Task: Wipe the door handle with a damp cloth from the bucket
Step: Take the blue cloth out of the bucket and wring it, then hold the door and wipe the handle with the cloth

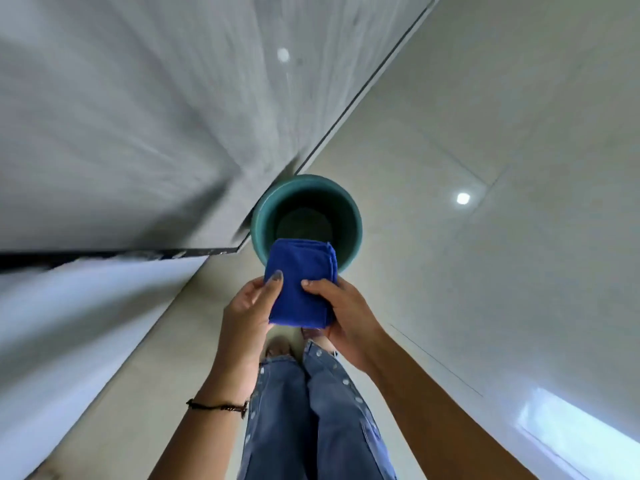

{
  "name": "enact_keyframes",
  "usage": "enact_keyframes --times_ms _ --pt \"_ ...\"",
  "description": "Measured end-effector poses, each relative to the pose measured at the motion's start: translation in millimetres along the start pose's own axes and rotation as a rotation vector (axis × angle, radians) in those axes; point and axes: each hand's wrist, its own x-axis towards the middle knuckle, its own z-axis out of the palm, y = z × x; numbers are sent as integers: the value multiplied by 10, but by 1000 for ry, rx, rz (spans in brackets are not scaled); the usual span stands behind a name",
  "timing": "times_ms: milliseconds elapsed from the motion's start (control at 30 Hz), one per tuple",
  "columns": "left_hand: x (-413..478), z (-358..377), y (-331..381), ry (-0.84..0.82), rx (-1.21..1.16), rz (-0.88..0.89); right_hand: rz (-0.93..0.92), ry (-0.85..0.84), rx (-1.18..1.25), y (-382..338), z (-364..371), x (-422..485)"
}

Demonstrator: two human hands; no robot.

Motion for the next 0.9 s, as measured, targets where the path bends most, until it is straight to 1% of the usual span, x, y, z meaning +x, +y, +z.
enact_keyframes --times_ms 67,133,167,233,400,467,567,633,733,800,867,900 --pt "-590 -150 152 -1 -7 50 -63 -25 -178 -34 163 -589" --pt "-1224 -335 257 14 -51 86 -194 17 -494 -63 360 -1158" --pt "-1517 -435 296 36 -77 102 -263 43 -614 -62 471 -1402" --pt "-2036 -630 312 89 -131 132 -347 31 -725 -19 694 -1840" --pt "-3152 -1324 77 274 -269 254 -418 -178 -964 481 1266 -2627" --pt "-3595 -1640 -97 356 -316 320 -500 -272 -1019 821 1525 -2913" --pt "-4210 -2114 -472 483 -392 402 -625 -363 -1085 1446 1860 -3379" --pt "-4657 -2479 -778 561 -448 436 -706 -433 -1131 1989 2051 -3751" --pt "-5232 -2957 -1198 674 -520 484 -853 -590 -1226 2771 2258 -4228" --pt "-5557 -3296 -1407 739 -578 531 -862 -723 -1271 3240 2439 -4510" --pt "-5793 -3614 -1543 772 -613 572 -773 -841 -1302 3626 2632 -4717" --pt "-5856 -3726 -1573 778 -620 581 -781 -883 -1336 3755 2694 -4772"
